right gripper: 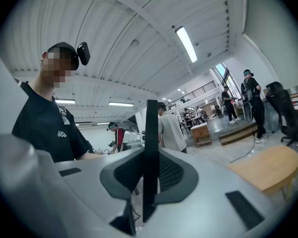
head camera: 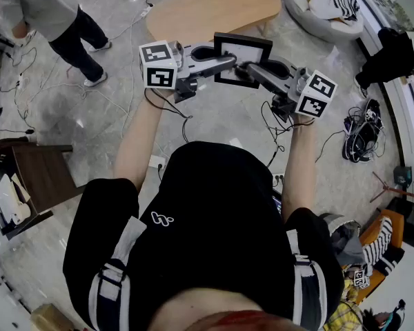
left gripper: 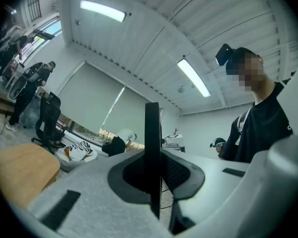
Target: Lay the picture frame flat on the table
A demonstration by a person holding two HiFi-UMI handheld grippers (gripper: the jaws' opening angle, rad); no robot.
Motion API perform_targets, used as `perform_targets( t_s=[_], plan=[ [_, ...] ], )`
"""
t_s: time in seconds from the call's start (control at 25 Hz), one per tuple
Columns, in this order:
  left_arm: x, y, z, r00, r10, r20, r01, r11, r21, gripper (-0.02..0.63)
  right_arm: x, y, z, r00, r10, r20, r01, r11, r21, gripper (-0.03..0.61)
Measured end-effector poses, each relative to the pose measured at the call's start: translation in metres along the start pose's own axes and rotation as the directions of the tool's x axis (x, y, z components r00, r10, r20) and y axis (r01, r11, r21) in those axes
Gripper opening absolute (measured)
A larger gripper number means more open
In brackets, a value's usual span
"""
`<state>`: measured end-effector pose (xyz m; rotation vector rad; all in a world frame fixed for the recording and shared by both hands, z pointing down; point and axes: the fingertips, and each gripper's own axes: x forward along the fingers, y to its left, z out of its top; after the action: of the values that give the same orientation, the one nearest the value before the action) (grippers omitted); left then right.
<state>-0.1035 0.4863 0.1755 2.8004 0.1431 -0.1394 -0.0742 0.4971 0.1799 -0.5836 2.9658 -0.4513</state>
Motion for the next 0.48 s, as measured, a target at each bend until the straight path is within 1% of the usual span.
perform_targets(
  t_s=[0.16,0.32,0.48],
  plan=[
    [0.000,0.004,-0.001,1.000,0.000,0.007,0.000,1.000,-0.025,0.041,0.001,-0.004,0.001,1.000,-0.003,0.030,0.002,1.000,0.030,0.055],
    [0.001,0.011,-0.012,1.000,-0.003,-0.027,0.002,0.999,-0.046,0.040,0.000,-0.011,-0.013,1.000,-0.020,-0.010,0.020,0.999,0.043,0.055],
    [0.003,0.020,-0.024,0.999,-0.017,-0.046,0.013,0.997,-0.079,0.041,-0.003,-0.020,-0.025,0.999,-0.040,-0.010,0.040,0.996,0.079,0.055]
  ],
)
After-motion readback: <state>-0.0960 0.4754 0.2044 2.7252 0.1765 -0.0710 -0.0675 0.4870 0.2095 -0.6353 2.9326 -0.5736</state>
